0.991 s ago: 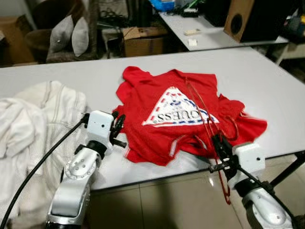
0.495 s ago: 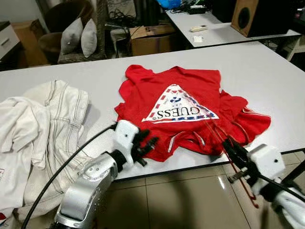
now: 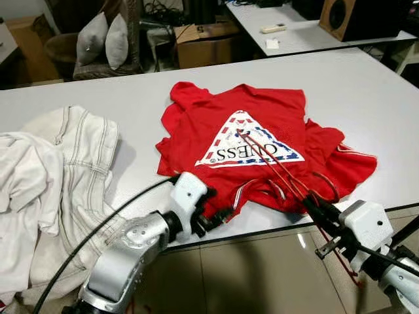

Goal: Hang hanger

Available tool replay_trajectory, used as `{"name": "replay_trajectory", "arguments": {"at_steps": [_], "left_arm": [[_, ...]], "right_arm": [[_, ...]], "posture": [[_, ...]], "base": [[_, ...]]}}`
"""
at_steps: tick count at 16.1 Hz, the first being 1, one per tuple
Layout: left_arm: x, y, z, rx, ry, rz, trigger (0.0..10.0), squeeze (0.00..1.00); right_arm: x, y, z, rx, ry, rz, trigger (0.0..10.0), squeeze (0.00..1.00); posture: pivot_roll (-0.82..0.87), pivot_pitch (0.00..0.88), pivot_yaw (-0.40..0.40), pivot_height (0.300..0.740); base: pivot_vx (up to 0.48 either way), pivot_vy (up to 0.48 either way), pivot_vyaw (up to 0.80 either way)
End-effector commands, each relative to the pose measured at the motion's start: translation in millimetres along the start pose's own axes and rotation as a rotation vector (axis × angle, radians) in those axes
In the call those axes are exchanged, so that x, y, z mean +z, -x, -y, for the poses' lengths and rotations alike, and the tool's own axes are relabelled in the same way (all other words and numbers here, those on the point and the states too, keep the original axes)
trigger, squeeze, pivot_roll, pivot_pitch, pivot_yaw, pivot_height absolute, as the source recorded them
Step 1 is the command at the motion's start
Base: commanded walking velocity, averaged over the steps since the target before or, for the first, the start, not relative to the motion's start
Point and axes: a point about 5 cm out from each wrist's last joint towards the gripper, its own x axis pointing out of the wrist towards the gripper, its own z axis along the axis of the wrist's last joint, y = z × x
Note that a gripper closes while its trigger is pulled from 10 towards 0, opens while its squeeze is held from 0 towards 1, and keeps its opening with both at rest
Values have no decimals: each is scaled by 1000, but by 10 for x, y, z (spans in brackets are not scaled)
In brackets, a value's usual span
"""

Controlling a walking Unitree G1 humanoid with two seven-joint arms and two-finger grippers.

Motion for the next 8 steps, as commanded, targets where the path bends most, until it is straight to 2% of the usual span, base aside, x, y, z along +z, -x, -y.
{"name": "replay_trajectory", "arguments": {"at_steps": [1, 2, 3, 7, 8], "left_arm": [[5, -6, 5, -15, -16, -16, 10000, 1000], [16, -25, 13, -19, -22, -16, 10000, 745], [6, -48, 4, -7, -46, -34, 10000, 0], [0, -172, -54, 49, -70, -57, 10000, 0], [7, -184, -66, 67, -74, -55, 4157, 0]], "right_arm": [[36, 7, -39, 13, -2, 12, 10000, 0], [33, 9, -83, 15, -10, 10, 10000, 0], [34, 12, -112, 14, -18, 10, 10000, 0], [38, -15, -148, 13, -27, 14, 10000, 0], [38, -17, -150, 11, -28, 14, 10000, 0]], "posture": [[-23, 84, 97, 740], [-23, 87, 107, 740], [-21, 86, 112, 740], [-18, 79, 123, 740], [-17, 76, 123, 740]], "base": [[0, 0, 0], [0, 0, 0], [0, 0, 0], [0, 0, 0], [0, 0, 0]]}}
